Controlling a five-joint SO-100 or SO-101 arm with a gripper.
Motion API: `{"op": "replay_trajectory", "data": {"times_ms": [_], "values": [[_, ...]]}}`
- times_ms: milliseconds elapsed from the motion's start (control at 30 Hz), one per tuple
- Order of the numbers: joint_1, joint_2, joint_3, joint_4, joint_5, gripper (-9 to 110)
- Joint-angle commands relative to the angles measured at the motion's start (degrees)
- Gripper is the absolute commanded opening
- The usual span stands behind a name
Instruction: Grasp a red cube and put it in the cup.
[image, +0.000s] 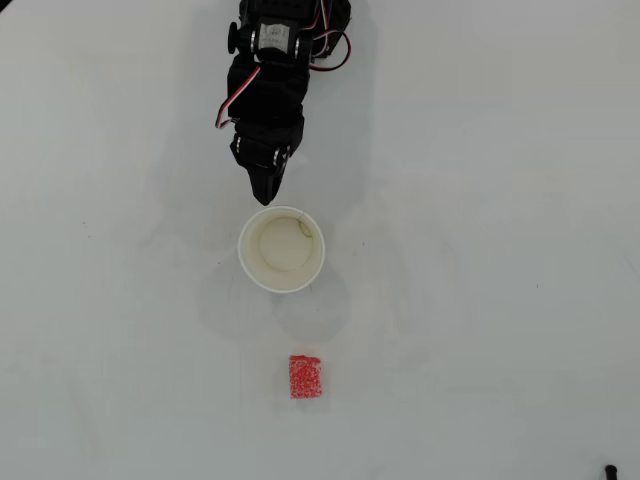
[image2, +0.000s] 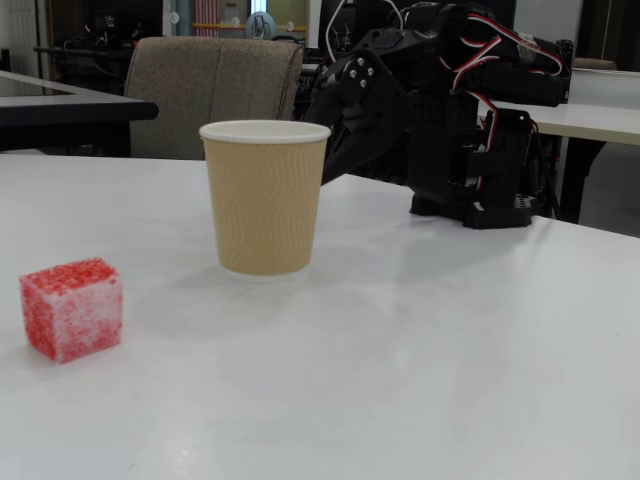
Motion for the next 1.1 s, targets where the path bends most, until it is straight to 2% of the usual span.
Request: {"op": "replay_trajectory", "data": {"times_ms": [0,833,1067], "values": [[0.62,0.44,4.31,-0.97,0.44,0],[1.23,0.53,4.31,-0.7,0.35,0],[5.45,0.62,4.31,-0.35,0.09,0]]}}
